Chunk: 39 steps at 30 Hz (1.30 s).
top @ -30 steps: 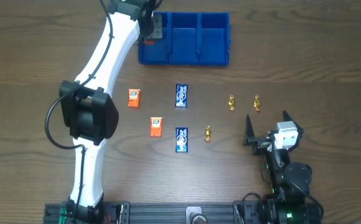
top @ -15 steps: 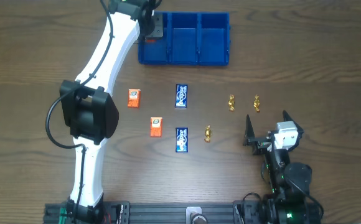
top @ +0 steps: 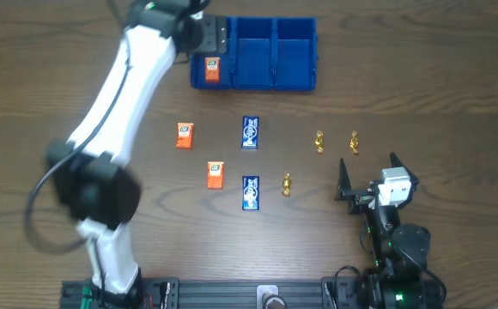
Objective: Sort Candies Into Trays
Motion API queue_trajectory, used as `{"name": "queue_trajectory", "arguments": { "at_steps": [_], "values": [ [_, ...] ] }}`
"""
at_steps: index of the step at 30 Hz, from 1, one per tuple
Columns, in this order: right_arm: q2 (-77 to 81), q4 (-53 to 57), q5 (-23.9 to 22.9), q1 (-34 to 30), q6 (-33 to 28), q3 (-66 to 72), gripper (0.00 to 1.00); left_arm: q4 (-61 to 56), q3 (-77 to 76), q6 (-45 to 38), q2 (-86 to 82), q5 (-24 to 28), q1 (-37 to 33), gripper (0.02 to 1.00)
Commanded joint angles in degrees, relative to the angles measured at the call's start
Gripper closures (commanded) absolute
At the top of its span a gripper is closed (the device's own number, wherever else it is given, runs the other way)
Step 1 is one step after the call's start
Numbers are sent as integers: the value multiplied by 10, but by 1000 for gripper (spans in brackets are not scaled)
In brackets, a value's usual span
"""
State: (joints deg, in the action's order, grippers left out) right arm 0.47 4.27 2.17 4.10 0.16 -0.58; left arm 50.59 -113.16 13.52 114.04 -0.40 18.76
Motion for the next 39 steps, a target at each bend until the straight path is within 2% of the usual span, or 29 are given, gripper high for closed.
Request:
{"name": "queue_trajectory", "arguments": {
  "at_steps": [1,6,12,26,32,39],
  "values": [
    [-3,3,3,3,-7,1,3,-58,253,33,-145,-2,-3,110],
    [-3,3,3,3,-7,1,3,-151,463,47,-187,5,-3,121],
    [-3,3,3,3,-7,1,3,-224,568,46,-171,-1,-4,165],
    [-3,3,3,3,-7,1,3,-282,575,-9,-133,-12,-10,174],
    [-3,3,3,3,-7,1,3,-252,531,-33,-100,9,-29,174],
    [-3,3,3,3,-7,1,3,-235,497,-37,-71,15,-18,196]
  ]
}}
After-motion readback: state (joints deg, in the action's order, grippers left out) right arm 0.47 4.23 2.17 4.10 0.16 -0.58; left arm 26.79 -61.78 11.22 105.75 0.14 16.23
